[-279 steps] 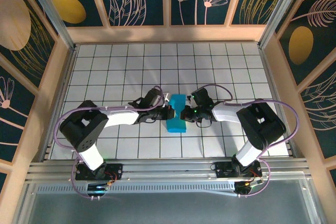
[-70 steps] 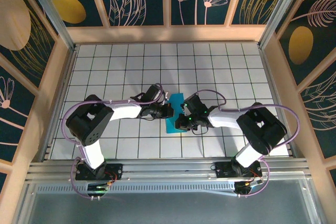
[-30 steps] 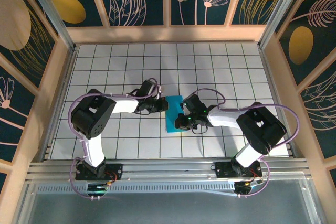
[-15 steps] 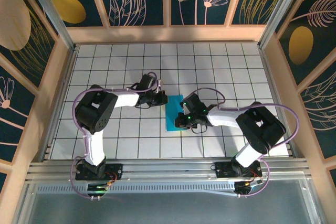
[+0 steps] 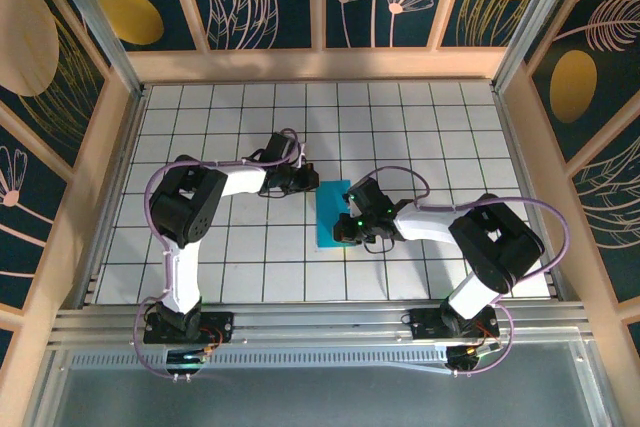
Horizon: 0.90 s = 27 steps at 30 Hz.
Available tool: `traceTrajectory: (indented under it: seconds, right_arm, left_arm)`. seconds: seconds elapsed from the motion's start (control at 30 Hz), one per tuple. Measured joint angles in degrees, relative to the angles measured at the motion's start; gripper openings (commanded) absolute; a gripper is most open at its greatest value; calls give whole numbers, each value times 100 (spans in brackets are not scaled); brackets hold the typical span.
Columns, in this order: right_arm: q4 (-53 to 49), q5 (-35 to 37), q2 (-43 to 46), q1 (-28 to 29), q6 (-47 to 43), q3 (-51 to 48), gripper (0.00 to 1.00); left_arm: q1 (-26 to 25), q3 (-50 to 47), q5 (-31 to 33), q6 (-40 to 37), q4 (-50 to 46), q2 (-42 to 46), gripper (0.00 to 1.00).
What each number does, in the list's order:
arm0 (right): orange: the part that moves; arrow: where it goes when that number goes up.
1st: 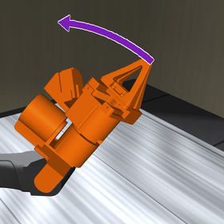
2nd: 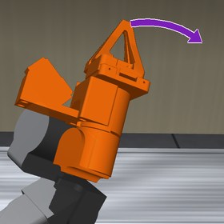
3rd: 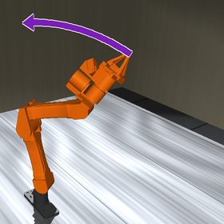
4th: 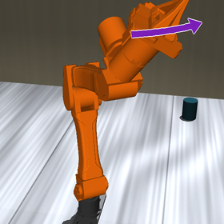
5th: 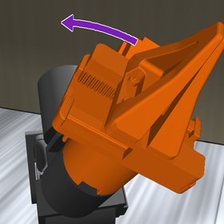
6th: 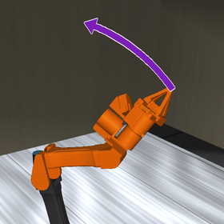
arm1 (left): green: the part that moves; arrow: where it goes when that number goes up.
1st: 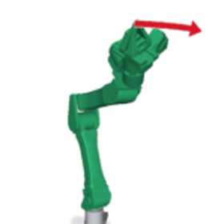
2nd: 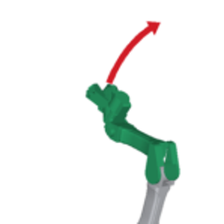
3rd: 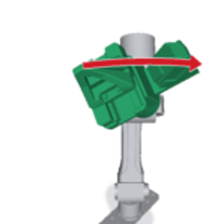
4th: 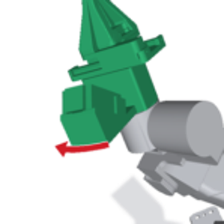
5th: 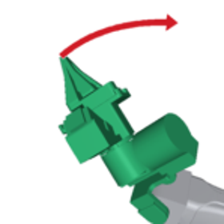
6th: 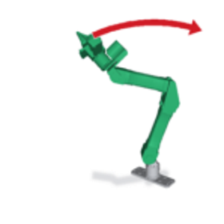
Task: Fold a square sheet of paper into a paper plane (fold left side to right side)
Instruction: First fold the square sheet of paper in half at the center of the table.
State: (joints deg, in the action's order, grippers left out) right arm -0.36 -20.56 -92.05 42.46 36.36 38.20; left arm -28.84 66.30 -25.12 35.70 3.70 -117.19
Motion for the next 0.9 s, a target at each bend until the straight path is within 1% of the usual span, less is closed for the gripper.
traceTrajectory:
  seconds: [0.27, 0.5, 0.63, 0.7, 0.77, 0.9]
  right_arm:
    - [42, 66, 0, -4, 2, 0, 0]
    - [57, 57, 0, -4, 63, -11, 0]
    - [111, 50, 11, -4, 164, -42, 0]
    - [177, 31, 35, -4, 210, -87, 0]
    - [227, -11, 52, -4, 271, -127, 0]
    - [275, -44, 63, -4, 348, -155, 0]
  left_arm:
    - [59, 328, -42, -61, -186, -181, 0]
    - [306, 721, 446, -146, -181, -389, 0]
    - [396, 739, 649, -210, -181, -376, 0]
    - [398, 562, 726, -229, -179, -214, 0]
    - [393, 149, 734, -227, -122, 157, 0]
    - [299, -793, 579, -146, -11, 1193, 0]
